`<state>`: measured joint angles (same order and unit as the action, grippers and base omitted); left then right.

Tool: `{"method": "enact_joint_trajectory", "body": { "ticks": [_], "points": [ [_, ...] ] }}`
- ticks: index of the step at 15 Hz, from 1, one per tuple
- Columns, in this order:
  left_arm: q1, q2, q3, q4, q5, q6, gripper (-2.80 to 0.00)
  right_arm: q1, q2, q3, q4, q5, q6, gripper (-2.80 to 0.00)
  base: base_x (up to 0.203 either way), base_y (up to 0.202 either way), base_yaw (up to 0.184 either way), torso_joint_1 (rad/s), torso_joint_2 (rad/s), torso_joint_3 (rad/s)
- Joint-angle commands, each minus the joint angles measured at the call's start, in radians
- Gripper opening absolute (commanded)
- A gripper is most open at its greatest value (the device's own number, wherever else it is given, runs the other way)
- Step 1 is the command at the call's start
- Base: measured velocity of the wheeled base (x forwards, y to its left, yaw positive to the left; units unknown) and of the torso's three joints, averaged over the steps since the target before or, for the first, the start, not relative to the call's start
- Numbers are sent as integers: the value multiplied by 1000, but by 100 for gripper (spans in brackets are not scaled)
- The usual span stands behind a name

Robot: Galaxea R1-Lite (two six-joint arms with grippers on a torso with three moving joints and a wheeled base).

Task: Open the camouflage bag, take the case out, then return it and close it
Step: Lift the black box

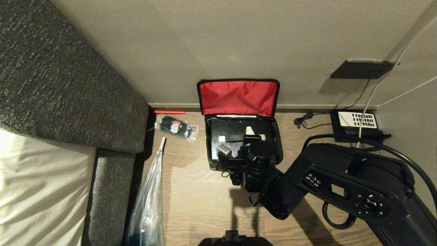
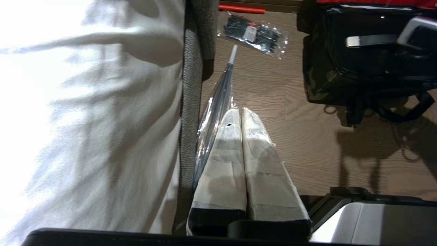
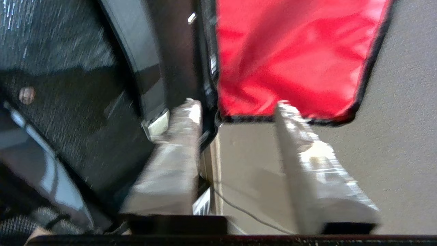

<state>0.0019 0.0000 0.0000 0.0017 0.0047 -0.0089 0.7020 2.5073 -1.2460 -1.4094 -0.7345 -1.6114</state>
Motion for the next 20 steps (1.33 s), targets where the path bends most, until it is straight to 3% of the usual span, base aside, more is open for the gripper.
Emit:
{"method": "enact_joint_trajectory", "body": {
  "ticks": [1, 4, 10, 20],
  "points": [
    [1, 0, 0, 0, 0, 0, -280, 0, 33, -9, -11, -10, -3, 0, 0, 0, 0, 0, 0, 0],
    [1, 0, 0, 0, 0, 0, -280, -1, 79, -6, -58, -27, 13, 0, 0, 0, 0, 0, 0, 0],
    [1, 0, 0, 0, 0, 0, -280, 1, 113, -119, 17, -46, -21, 0, 0, 0, 0, 0, 0, 0],
    [1, 0, 0, 0, 0, 0, -280, -5, 163, -223, 21, -45, -19, 0, 0, 0, 0, 0, 0, 0]
  ]
}}
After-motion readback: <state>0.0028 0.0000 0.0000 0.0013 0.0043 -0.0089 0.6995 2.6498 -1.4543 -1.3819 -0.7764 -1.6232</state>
